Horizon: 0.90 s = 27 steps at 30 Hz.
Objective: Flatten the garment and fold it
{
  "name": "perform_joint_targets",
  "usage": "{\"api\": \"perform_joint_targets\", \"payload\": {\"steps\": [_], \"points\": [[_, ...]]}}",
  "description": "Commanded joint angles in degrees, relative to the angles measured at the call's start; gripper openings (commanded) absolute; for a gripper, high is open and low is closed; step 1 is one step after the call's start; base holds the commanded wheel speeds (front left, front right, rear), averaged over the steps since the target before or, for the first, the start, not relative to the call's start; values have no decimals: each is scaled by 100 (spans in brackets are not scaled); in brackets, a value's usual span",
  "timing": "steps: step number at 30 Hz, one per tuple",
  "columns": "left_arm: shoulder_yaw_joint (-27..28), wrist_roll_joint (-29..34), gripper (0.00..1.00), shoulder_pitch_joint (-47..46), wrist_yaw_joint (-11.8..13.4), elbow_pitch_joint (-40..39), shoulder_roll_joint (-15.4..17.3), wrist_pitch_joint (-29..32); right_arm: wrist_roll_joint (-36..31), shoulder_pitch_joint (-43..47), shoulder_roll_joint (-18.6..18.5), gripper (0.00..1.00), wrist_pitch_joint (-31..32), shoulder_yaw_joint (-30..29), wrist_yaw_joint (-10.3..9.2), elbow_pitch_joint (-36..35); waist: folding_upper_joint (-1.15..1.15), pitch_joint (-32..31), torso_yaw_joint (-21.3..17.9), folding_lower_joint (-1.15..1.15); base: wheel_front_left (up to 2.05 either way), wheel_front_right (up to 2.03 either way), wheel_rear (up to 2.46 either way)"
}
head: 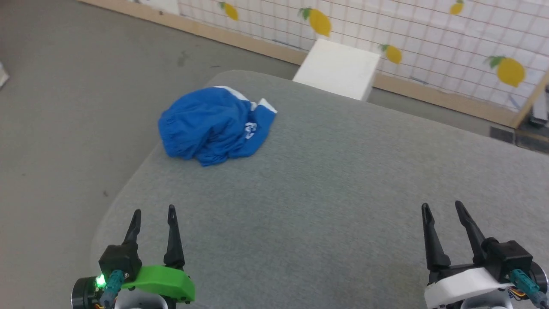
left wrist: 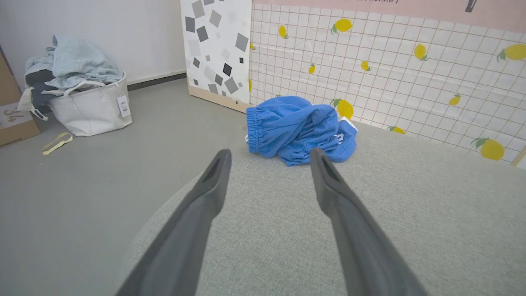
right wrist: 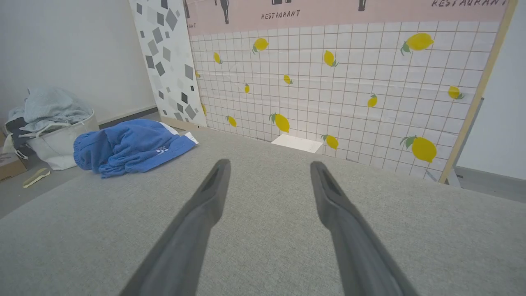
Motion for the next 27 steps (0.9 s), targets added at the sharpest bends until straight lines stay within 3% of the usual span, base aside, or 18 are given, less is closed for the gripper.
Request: {"api": "perform_joint_targets", "payload": {"steps": [1, 12, 20, 27], "points": [[9, -5, 100, 104, 12, 7, 0, -27, 34, 80, 8, 100, -34, 27, -9, 34, 0, -52, 345, 0, 0, 0, 0], [31, -7, 100, 198, 12, 9, 6, -27, 118, 91, 8, 100, -34, 116, -9, 147, 0, -111, 699, 0, 0, 0, 0], [13, -33, 100, 220, 38, 5, -1, -27, 126, 88, 8, 100, -34, 139, -9, 194, 0, -116, 749, 0, 0, 0, 0], [-73, -151, 100, -182, -87, 167, -7, -27, 79, 44, 8, 100, -31, 157, -9, 179, 0, -15, 703, 0, 0, 0, 0]]}}
